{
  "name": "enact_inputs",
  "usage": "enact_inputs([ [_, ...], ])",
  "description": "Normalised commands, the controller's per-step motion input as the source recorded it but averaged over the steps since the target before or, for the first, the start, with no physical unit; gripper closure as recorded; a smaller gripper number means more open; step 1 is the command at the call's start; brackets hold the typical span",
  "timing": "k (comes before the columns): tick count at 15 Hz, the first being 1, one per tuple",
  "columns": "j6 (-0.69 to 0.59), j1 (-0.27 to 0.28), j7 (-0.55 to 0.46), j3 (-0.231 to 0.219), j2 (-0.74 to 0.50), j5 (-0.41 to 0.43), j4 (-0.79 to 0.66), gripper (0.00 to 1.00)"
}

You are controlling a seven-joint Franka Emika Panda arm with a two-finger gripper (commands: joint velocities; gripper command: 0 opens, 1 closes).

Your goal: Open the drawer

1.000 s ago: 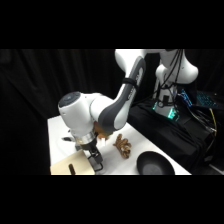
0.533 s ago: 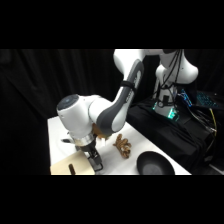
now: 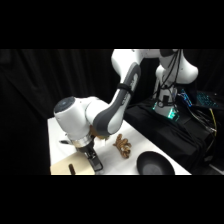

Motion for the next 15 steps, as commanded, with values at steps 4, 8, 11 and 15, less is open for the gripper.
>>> enact_inputs([
  [4,-0.16,-0.033,-0.15,0.01,0.11,0.145,0.24,0.0],
  [8,-0.15,-0.025,-0.15,0.014,0.09,0.147,0.22,0.0],
  [11,-0.14,-0.023,-0.14,0.015,0.07,0.15,0.19,0.0],
  [15,-0.11,-0.025,-0.14,0.015,0.06,0.148,0.16,0.0],
])
